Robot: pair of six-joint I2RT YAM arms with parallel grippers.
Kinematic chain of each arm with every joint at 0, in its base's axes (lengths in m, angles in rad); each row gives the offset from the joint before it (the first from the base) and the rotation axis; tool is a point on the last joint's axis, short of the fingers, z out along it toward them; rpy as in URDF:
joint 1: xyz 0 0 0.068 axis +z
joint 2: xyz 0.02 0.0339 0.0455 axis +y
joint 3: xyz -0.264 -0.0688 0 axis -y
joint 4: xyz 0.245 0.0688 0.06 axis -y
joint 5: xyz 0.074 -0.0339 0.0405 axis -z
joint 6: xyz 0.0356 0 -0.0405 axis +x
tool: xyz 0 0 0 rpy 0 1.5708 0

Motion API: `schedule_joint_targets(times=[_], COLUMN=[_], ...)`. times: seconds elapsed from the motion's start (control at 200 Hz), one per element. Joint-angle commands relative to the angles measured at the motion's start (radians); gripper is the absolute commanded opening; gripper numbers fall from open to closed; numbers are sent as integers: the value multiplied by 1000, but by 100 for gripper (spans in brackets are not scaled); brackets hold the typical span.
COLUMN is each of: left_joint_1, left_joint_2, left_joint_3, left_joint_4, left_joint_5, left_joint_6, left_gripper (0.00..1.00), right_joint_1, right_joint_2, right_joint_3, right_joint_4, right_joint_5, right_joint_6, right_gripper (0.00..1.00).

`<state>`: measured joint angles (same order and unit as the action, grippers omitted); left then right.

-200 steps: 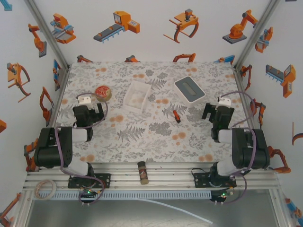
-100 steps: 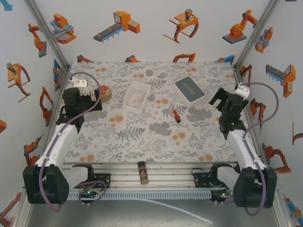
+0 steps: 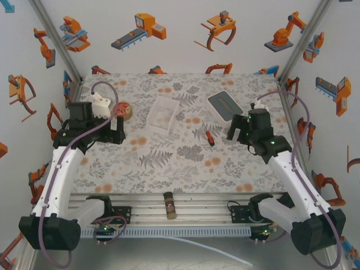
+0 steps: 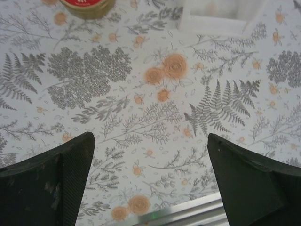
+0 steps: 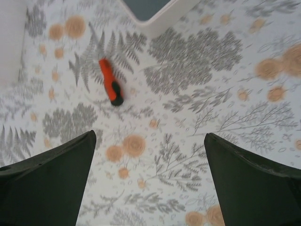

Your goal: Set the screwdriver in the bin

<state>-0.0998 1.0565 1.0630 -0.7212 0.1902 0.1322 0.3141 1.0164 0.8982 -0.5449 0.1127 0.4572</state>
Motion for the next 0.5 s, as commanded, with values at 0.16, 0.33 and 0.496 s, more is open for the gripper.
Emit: schedule_joint_targets(times=[0.16, 0.33, 0.496], left_joint_1=[-14, -15, -17], left_joint_2=[145, 128, 85], left_joint_3=[53, 48, 33], left_joint_4=[-173, -165, -148], left_joint_5=[37, 30, -1], left_joint_6=[58, 50, 50], left_gripper=[97, 97, 97], right_joint_1=[82, 112, 122], right_joint_2=[169, 313, 448], right_joint_3=[43, 66, 140], right_joint_4=[-27, 34, 35], right_joint_5=[-144, -190, -137], right_joint_6=[0, -32, -64], right_gripper=[75, 70, 67])
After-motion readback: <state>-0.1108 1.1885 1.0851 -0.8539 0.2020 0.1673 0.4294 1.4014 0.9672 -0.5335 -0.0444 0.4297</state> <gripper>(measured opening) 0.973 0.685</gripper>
